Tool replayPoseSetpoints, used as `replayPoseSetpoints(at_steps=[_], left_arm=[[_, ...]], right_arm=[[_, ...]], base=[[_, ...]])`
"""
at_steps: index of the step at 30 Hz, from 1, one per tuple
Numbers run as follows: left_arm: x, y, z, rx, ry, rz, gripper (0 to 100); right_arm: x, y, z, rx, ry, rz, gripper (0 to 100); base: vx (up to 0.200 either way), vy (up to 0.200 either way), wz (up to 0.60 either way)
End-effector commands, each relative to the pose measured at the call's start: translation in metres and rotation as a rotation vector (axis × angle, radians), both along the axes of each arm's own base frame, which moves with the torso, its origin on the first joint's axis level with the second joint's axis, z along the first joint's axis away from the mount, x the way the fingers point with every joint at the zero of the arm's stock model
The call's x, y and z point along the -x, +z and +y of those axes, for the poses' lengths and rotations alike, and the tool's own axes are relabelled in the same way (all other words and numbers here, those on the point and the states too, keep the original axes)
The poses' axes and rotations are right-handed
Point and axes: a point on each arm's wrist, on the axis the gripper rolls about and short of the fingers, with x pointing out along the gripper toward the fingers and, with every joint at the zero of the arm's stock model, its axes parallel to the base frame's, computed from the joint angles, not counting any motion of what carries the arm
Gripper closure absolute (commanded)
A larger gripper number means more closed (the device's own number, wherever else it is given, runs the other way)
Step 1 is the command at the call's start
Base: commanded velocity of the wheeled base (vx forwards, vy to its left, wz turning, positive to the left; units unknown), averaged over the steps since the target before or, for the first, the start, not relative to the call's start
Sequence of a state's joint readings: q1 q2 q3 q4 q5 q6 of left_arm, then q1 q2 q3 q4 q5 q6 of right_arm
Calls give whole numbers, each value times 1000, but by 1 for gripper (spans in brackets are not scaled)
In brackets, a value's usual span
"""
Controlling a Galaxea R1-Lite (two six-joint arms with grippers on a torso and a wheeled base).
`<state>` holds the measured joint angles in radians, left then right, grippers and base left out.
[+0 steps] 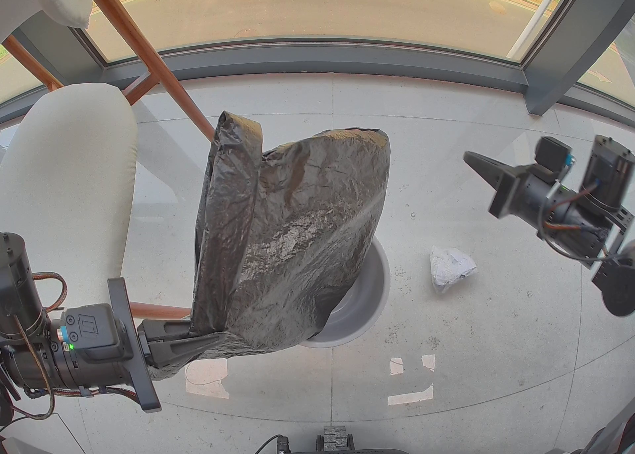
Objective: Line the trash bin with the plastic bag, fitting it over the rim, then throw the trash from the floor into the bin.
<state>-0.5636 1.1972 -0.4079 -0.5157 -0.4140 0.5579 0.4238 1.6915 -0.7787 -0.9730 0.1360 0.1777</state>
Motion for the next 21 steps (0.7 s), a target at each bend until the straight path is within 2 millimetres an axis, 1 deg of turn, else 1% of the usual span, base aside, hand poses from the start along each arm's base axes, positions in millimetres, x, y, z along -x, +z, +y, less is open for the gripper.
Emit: replayPoseSetpoints(at_steps=[1, 4, 8, 11, 12, 13, 14, 15, 19, 21], left_arm=[[-1, -5, -5, -24, -21, 37, 100], [-3, -7, -6, -33, -13, 41, 100], [-3, -7, -7, -37, 2, 38, 100], [-5, -2, -8, -29, 6, 25, 100], [-6, -1, -8, -28, 6, 22, 100], [-6, -1, -8, -28, 6, 22, 100], [-10, -1, -10, -30, 12, 25, 100], [-11, 0, -11, -31, 20, 21, 100], [-14, 6, -12, -24, 43, -1, 100], [-16, 11, -13, -17, 59, -16, 100]], right_arm=[[-37, -20, 52, -53, 97, 20, 100], [-35, -16, 60, -51, 146, 6, 100], [-22, -32, 66, -13, 189, 51, 100], [-7, -62, 65, 62, 207, 135, 100], [-5, -68, 65, 78, 211, 149, 100], [-5, -68, 65, 78, 211, 149, 100], [-1, -84, 64, 119, 216, 194, 100], [-1, -92, 64, 137, 217, 215, 100], [-1, -109, 69, 173, 230, 254, 100], [-1, -115, 75, 181, 244, 265, 100]], base=[[0, 0, 0], [0, 0, 0], [0, 0, 0], [0, 0, 0], [0, 0, 0], [0, 0, 0], [0, 0, 0], [0, 0, 0], [0, 0, 0], [0, 0, 0]])
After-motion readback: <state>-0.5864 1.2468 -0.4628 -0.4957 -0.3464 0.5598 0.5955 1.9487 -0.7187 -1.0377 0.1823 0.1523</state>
